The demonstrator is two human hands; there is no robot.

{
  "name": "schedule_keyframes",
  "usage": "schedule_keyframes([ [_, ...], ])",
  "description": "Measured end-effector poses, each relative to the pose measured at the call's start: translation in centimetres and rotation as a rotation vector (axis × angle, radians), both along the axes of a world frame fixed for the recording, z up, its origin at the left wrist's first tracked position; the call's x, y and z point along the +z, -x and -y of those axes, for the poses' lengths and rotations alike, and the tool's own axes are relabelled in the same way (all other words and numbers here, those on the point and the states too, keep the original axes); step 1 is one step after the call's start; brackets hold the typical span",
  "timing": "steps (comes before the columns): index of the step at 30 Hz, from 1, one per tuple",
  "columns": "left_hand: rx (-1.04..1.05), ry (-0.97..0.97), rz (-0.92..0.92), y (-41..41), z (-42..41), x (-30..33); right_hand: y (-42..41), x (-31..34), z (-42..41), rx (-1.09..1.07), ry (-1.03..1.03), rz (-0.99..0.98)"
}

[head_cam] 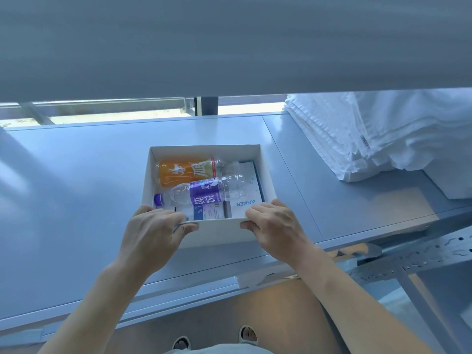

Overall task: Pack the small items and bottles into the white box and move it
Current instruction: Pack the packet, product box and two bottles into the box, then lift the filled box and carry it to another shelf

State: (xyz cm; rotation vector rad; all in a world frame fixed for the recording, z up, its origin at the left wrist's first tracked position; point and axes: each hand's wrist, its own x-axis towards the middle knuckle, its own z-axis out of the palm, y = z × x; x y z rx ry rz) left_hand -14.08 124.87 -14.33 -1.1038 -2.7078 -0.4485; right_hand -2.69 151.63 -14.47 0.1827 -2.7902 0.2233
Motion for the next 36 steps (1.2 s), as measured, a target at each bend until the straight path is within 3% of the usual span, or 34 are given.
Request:
schedule_keyframes([
  [15, 0.058, -0.024, -0.066, -6.5, -0.3, -1.3, -4.0, -0.9, -1.1, 0.032, 0.020, -0.020],
  [20, 0.096, -0.091, -0.083, -6.6, -1.3, -1.5, -3.5, -0.7, -2.4, 0.050, 0.130, -0.004],
  [26, 0.112, -0.257, 0.007, -7.0, -1.2, -1.2, -3.4, -0.6, -4.0, 0.156, 0.332, 0.025],
  [30, 0.085, -0.317, 0.066, -7.5, -0.9, -0.6, -3.2, -1.2, -4.9, 0.252, 0.322, -0.065],
  [36, 0.254, -0.461, 0.228, -9.5, -1.0, -1.0, -2.5, -2.4, -5.5, 0.311, 0.435, -0.122],
])
